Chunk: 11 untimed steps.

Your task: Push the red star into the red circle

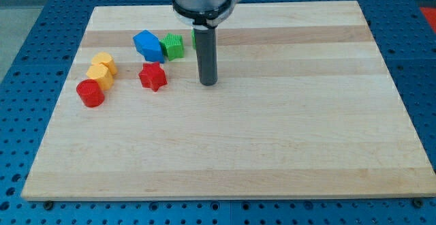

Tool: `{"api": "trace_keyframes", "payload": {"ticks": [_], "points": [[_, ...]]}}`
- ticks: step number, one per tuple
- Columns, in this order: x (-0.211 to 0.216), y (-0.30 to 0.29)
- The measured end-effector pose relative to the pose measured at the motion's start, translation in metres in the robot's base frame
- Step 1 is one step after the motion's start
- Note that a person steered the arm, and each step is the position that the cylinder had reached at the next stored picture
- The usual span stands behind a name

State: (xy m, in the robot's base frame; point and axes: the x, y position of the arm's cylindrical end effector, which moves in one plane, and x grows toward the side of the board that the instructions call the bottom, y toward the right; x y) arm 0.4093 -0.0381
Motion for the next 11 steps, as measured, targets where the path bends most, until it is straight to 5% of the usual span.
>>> {"api": "trace_keyframes", "payload": {"ticks": [3,5,7,11], "points": [[-0.047,-0.025],[0.002,-0.093],[-0.029,-0.079],[0.012,-0.130]]}}
